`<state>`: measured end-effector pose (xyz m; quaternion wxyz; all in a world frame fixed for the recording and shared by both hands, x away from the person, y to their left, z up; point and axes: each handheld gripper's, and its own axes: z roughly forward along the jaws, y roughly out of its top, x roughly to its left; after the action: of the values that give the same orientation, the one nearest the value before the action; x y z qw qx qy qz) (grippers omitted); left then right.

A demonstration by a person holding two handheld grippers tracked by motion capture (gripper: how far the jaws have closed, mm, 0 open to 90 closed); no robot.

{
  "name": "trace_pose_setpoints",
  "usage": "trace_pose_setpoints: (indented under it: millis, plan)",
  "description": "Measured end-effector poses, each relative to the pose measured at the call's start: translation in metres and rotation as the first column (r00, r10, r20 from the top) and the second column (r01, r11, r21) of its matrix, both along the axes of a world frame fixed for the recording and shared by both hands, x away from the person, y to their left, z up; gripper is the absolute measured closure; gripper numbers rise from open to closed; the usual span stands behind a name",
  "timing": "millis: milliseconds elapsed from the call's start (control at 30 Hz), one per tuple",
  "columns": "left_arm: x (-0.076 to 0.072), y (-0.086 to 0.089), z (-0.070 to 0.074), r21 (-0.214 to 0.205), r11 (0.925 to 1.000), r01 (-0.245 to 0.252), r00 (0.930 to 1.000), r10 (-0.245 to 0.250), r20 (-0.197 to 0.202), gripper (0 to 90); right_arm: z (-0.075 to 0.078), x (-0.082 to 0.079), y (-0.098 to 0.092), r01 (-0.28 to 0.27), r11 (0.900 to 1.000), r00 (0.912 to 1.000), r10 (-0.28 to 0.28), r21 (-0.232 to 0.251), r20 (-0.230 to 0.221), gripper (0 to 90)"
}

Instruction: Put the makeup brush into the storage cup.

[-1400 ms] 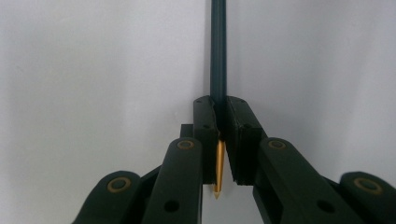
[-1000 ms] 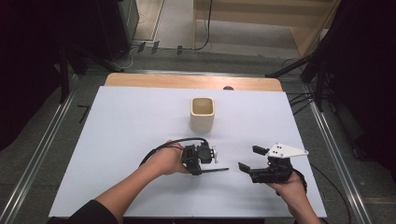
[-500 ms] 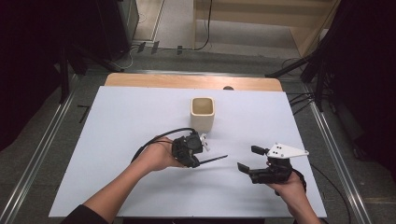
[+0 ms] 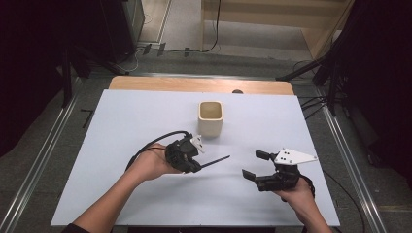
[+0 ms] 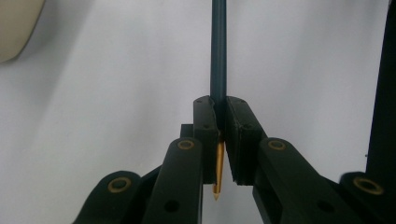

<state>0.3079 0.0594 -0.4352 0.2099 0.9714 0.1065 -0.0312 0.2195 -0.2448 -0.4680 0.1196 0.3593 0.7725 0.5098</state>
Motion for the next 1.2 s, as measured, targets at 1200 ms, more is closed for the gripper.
trace_pose_setpoints:
  millis: [1200]
  plan:
    - [-0.009,0.049,0.014,0.034,0.9972,0.067,0.9977,-0.067,0.006,84.4,0.022,0.035,0.057,-0.277,0.9578,0.9599,0.273,-0.075,-0.063,19.2]
